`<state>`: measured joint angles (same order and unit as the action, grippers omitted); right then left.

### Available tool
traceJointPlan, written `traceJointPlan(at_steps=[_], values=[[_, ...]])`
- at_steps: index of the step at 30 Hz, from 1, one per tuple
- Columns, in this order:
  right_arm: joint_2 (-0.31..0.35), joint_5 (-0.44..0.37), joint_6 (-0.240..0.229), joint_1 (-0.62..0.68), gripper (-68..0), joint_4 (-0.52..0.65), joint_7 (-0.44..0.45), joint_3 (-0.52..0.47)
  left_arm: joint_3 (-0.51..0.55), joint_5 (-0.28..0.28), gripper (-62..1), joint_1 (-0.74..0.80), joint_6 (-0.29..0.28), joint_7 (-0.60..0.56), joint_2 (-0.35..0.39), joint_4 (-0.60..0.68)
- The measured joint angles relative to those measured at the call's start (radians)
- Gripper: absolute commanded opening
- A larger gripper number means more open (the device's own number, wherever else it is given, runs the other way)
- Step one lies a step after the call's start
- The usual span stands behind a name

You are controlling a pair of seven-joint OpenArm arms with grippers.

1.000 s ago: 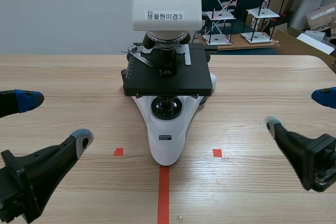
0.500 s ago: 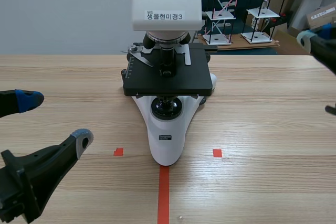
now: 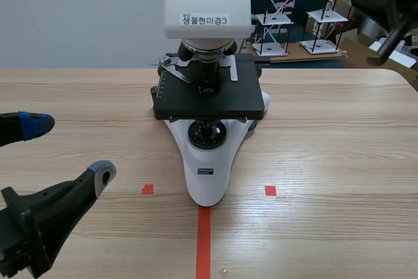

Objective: Point at the coarse focus knob

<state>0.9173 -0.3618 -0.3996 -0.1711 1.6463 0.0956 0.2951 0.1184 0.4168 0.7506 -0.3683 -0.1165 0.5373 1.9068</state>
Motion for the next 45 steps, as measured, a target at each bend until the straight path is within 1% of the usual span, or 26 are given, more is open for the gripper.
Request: traceJointPlan(at_steps=[3,8,14,21,26,30,38,45], values=[[-0.006,0.006,-0.001,-0.115,-66.0,-0.058,-0.007,0.102,0.0,0.0,1.4,0.0,0.0,0.0,0.0,0.0],[-0.045,0.025,0.002,-0.294,-66.0,-0.155,-0.024,0.229,0.0,0.0,1.4,0.0,0.0,0.0,0.0,0.0],[-0.089,0.033,0.002,-0.487,-66.0,-0.271,-0.042,0.42,0.0,0.0,1.4,0.0,0.0,0.0,0.0,0.0],[-0.174,0.032,0.002,-0.625,-66.0,-0.373,-0.073,0.571,0.0,0.0,1.4,0.0,0.0,0.0,0.0,0.0],[-0.203,0.022,0.002,-0.691,-66.0,-0.431,-0.075,0.665,0.0,0.0,1.4,0.0,0.0,0.0,0.0,0.0],[-0.209,0.02,0.001,-0.706,-66.0,-0.444,-0.076,0.703,0.0,0.0,1.4,0.0,0.0,0.0,0.0,0.0],[-0.217,0.018,0.002,-0.706,-66.0,-0.451,-0.099,0.703,0.0,0.0,1.4,0.0,0.0,0.0,0.0,0.0],[-0.241,0.018,0.002,-0.704,-66.0,-0.451,-0.124,0.716,0.0,0.0,1.4,0.0,0.0,0.0,0.0,0.0]])
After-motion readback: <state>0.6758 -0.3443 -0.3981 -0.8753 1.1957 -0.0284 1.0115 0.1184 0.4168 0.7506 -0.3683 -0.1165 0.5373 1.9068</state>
